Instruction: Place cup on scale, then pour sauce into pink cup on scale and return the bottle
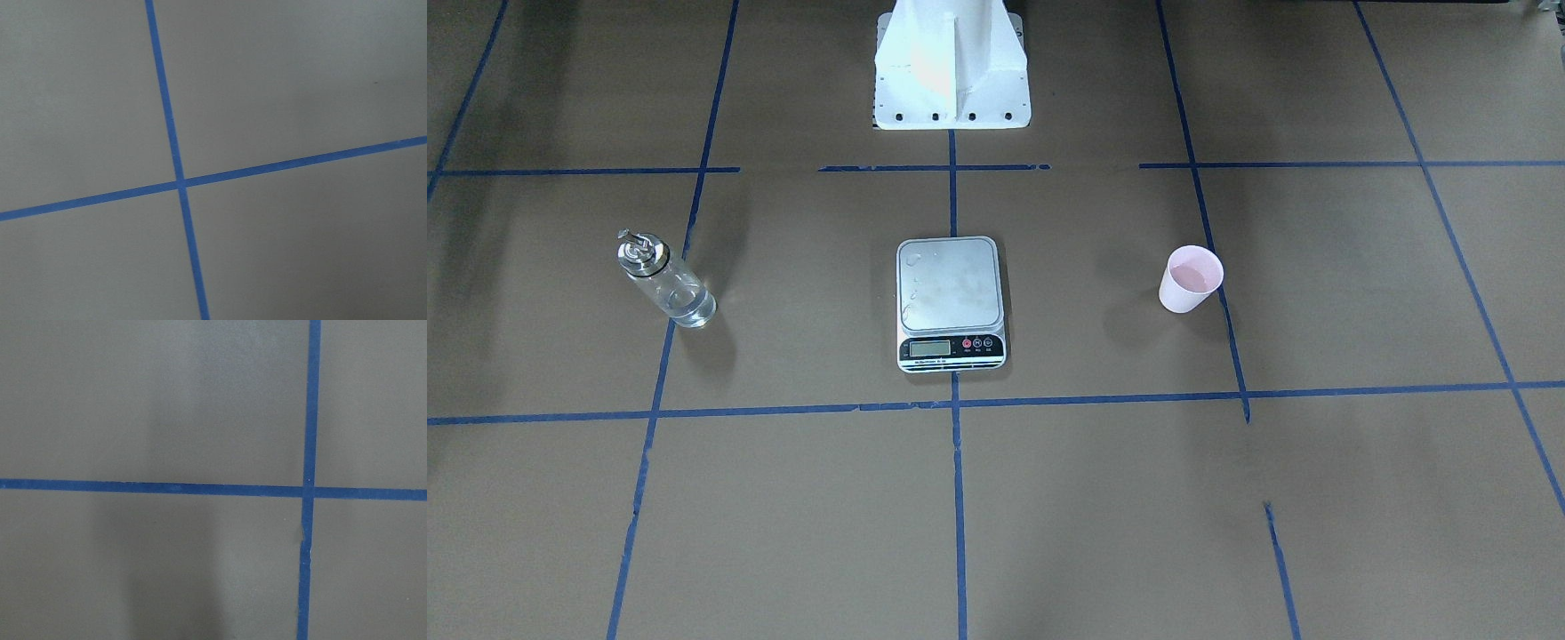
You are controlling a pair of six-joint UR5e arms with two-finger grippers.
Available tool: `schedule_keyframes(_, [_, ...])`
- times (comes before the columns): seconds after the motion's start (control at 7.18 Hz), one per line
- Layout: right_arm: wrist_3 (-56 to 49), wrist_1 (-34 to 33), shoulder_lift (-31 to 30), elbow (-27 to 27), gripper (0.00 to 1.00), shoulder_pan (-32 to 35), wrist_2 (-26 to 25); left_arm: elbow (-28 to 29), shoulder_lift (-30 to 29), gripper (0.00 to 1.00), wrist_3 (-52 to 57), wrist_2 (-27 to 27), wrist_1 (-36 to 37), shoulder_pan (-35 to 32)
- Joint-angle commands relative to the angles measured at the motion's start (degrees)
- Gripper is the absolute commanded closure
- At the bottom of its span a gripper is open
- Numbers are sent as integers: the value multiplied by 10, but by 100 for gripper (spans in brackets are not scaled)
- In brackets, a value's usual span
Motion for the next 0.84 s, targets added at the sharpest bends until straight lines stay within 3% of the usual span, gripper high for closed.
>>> schedule_keyframes(0.0, [-10,-1,-8,6,0,11,30,-43,-1,0,6,7,22,0])
schedule_keyframes(0.42, [-78,5,-5,8,0,3,-2,-87,1,0,6,2,24,3])
schedule_keyframes(0.7, [-72,11,-11,6,0,4,41,-86,14,0,-14,-183,7,11])
